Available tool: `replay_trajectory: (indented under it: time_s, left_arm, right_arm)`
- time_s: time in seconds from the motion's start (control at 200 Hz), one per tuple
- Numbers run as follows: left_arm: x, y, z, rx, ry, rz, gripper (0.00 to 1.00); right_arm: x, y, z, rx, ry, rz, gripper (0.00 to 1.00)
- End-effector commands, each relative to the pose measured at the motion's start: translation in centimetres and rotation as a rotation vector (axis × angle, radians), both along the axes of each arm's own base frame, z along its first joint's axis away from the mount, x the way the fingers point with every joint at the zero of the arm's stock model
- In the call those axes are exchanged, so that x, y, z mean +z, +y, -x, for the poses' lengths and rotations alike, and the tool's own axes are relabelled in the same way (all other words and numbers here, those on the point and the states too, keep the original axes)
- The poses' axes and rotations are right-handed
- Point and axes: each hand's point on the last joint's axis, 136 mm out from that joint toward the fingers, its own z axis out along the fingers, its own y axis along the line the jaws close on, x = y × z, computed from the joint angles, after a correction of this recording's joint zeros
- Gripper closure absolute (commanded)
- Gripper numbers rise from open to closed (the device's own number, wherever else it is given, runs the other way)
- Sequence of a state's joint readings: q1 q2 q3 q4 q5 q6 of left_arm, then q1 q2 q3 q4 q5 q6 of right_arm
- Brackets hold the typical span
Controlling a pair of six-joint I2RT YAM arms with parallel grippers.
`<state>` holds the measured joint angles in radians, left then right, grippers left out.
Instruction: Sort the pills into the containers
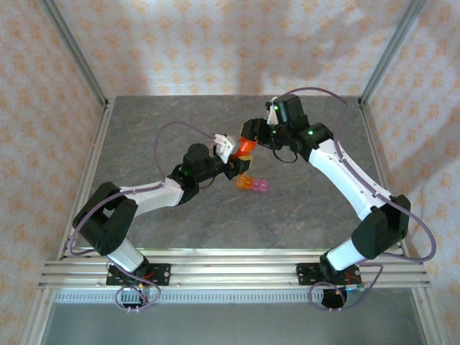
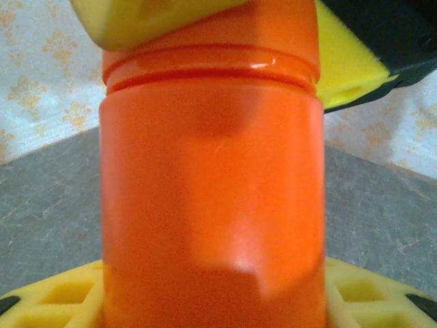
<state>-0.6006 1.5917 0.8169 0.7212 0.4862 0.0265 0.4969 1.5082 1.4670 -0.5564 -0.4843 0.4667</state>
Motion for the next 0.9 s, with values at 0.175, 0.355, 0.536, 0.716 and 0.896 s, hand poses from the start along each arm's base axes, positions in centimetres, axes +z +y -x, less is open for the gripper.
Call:
replay_trajectory:
  time_s: [0.175,0.355,0.536,0.716,0.896]
  left_arm:
    - [4.5,-0.5,0.3,-0.033,-0.064,0.131,1.0]
    - [7.3,-1.1,1.9,-0.194,0.007,0.325,1.0]
    - [6.9,-0.3,1.0,-0.124,-0.012,0.321,1.0]
    - [4.3,0.9,-0.2,0.035,-0.064,0.103,1.0]
    - [3.5,1.8,-0.4,0.143,-0.173,-0.07,1.0]
  right_arm:
    - [1.5,0.8,0.7,0.174,-0.183,0.028,0.65]
    - [4.5,0.4,2.6,0.394,-0.384,-0.068,0.63]
    - [5.8,-1.0,2.3,0.365,-0.345,-0.105,0.35]
    - [7.4,-2.6,0.9,0.156,-0.29,-0.134,0.18]
    - [4.3,-5.0,-1.8,-0.148,-0.074,-0.136,0.16]
